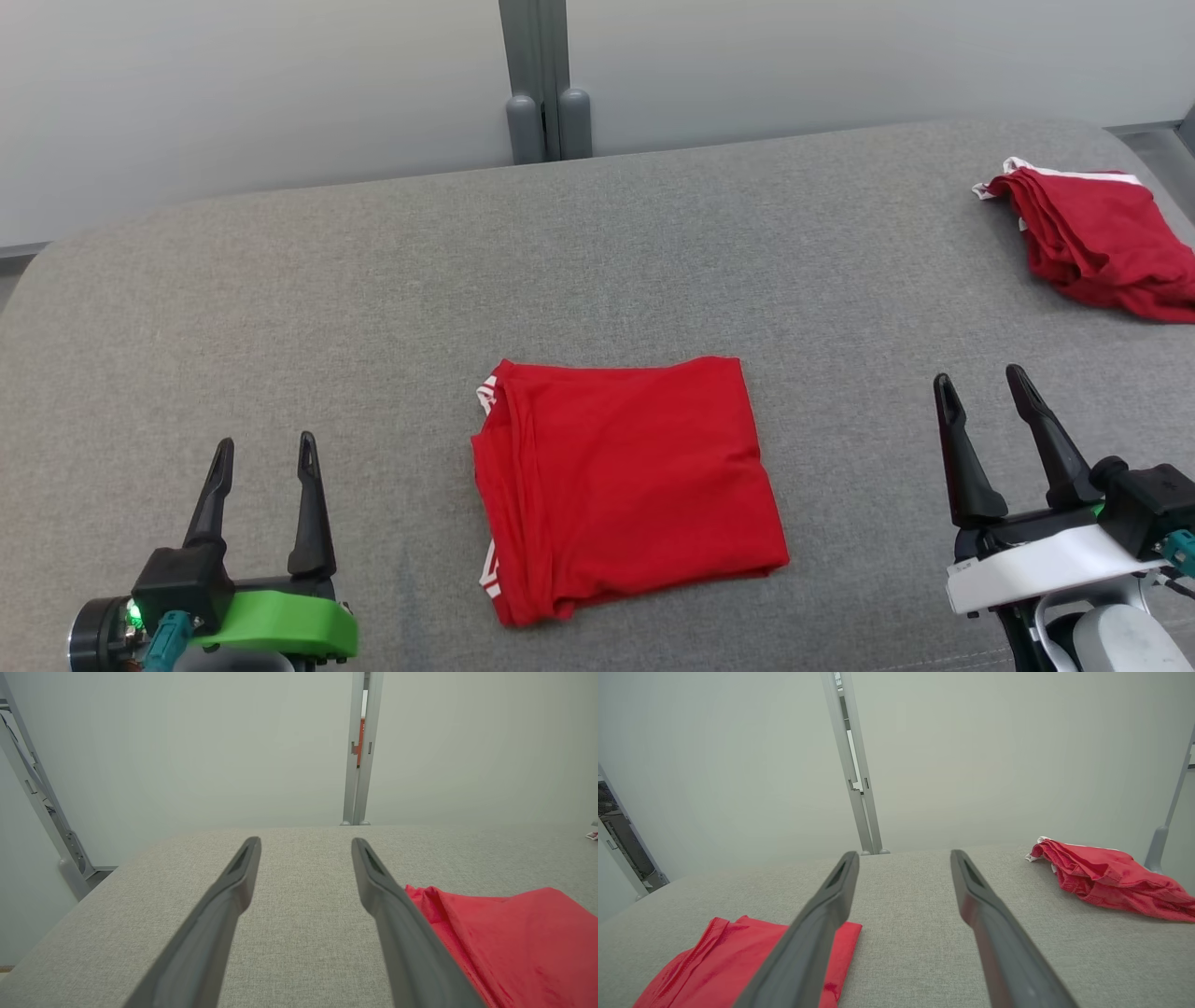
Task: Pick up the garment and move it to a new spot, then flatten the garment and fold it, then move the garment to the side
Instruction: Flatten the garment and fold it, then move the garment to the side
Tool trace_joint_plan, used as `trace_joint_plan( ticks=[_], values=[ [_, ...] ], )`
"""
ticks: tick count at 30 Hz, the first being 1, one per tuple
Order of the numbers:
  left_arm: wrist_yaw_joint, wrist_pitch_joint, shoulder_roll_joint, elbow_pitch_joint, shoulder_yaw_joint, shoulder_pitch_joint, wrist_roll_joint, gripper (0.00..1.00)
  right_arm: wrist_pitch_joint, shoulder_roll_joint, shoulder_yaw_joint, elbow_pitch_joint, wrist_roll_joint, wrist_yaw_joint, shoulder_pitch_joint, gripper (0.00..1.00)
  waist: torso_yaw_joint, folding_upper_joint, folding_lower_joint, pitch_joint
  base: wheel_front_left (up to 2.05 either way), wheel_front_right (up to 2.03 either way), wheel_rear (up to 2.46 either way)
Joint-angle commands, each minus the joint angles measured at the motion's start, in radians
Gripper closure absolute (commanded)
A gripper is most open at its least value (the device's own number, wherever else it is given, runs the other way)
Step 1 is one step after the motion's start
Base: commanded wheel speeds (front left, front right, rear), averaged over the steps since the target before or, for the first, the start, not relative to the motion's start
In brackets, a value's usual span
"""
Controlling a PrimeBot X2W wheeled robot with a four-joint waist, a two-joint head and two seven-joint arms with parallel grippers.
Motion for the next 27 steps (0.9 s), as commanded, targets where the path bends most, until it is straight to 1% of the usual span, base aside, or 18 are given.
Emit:
trace_joint_plan(
  ticks=[1, 9, 12, 27],
  values=[
    [-0.007, 0.000, 0.009, -0.004, -0.001, 0.019, 0.004, 0.00, -0.002, -0.007, -0.003, 0.003, -0.008, 0.000, 0.013, 0.00, -0.005, 0.0000, 0.0000, -0.007, 0.00, 0.00, 0.00],
    [-0.009, 0.005, 0.031, -0.004, 0.002, 0.024, -0.002, 0.00, 0.009, -0.026, 0.008, 0.037, 0.017, 0.000, 0.004, 0.00, -0.006, 0.0000, 0.0000, -0.025, 0.00, 0.00, 0.00],
    [-0.009, 0.010, 0.035, -0.001, 0.001, 0.022, -0.009, 0.00, 0.022, -0.033, 0.013, 0.049, 0.008, 0.000, -0.004, 0.00, -0.002, 0.0000, 0.0000, -0.028, 0.00, 0.00, 0.00],
    [-0.017, 0.052, 0.054, -0.018, 0.001, 0.014, -0.043, 0.00, 0.047, -0.009, -0.001, 0.066, -0.011, 0.000, -0.013, 0.00, 0.013, 0.0000, 0.0000, -0.020, 0.00, 0.00, 0.00]
  ],
)
